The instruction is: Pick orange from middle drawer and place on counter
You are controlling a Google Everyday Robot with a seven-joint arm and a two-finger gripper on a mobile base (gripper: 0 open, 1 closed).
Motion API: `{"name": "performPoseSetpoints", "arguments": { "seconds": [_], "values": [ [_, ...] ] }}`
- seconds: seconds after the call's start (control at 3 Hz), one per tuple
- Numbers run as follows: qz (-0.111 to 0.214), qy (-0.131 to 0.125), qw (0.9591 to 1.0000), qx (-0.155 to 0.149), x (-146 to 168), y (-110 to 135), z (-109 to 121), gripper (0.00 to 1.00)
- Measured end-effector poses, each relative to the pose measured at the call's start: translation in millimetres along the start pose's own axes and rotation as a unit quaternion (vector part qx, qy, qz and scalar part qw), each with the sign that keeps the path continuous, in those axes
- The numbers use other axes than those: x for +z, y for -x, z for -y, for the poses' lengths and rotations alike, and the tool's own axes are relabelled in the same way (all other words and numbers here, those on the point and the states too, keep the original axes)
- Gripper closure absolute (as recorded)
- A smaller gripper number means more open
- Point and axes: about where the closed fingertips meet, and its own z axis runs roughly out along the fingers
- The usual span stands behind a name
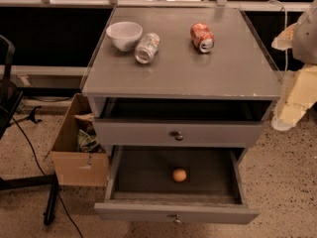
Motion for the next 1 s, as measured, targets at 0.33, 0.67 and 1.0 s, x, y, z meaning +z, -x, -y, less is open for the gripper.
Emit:
{"name": "performPoseSetpoints", "arguments": {
  "seconds": [0.33,0.67,1.0],
  "values": [
    [0.0,0.0,1.0,0.0,0.0,0.0,0.0,0.0],
    [0.004,0.001,0.9998,0.017,13.6,-2.2,-1.2,0.0],
    [0.015,0.002,0.9986,0.051,38.2,-7.3,-2.8,0.0]
  ]
}}
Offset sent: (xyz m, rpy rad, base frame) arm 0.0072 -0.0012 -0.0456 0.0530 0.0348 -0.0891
